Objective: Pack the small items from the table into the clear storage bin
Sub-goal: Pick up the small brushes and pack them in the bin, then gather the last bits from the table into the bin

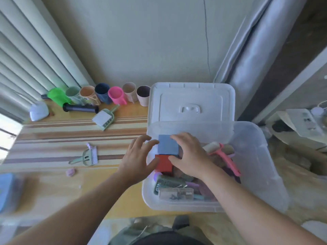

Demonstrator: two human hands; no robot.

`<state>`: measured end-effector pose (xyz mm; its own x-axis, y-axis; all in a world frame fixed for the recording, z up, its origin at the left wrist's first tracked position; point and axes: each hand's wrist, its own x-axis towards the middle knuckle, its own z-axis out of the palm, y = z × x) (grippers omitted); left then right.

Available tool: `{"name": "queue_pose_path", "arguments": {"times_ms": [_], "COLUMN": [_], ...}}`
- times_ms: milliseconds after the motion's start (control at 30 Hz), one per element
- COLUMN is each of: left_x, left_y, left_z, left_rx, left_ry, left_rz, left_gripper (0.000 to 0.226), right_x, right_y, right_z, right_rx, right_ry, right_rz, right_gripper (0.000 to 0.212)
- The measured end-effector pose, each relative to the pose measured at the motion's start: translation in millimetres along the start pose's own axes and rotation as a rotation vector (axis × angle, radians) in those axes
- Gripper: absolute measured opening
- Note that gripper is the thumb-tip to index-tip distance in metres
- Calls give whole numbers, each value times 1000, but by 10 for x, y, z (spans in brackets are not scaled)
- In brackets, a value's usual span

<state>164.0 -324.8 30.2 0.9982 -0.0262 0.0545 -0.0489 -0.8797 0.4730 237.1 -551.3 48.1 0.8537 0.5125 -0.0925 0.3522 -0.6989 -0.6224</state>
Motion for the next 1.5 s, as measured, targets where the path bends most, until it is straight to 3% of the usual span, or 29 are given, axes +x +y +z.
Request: {"name": "queue_pose_path", "arguments": {"times_ms": [167,333,467,733,967,1167,1333,1500], "left_x": [-457,-1020,-1201,-1207,-1234,-1134,-908,-740], "left_y": [-1156,-2380,-3120,-3795,-3900,-4011,-4029,-3831], "left_z": [-330,-429,-468,-409,-464,-695,-796,-790], "left_rx": [55,122,142,63,54,-98,-164,-227], "left_ry": [88,-67,-194,-442,-320,-263,-90,-25], "left_rz": [-260,-602,-728,-630,-517,-562,-534,-457], "left_gripper": [50,59,56,45,20,43,56,65], "right_x": [555,989,1386,2178,2540,2646,2504,2312], "right_y": [-800,-1597,-1947,-2270,-2398,-2291,-2187,-2270], "right_z": [533,1212,1880,2967,3514,3635,3540,3428], "right_rx": [34,-1,-105,-292,-455,-491,-211,168], "right_ry": [-1,-145,-350,-620,-696,-605,-487,-433], "right_rz": [-165,-259,-196,-3,93,41,-33,107], "right_gripper": [53,51,54,65,58,62,49,40]}}
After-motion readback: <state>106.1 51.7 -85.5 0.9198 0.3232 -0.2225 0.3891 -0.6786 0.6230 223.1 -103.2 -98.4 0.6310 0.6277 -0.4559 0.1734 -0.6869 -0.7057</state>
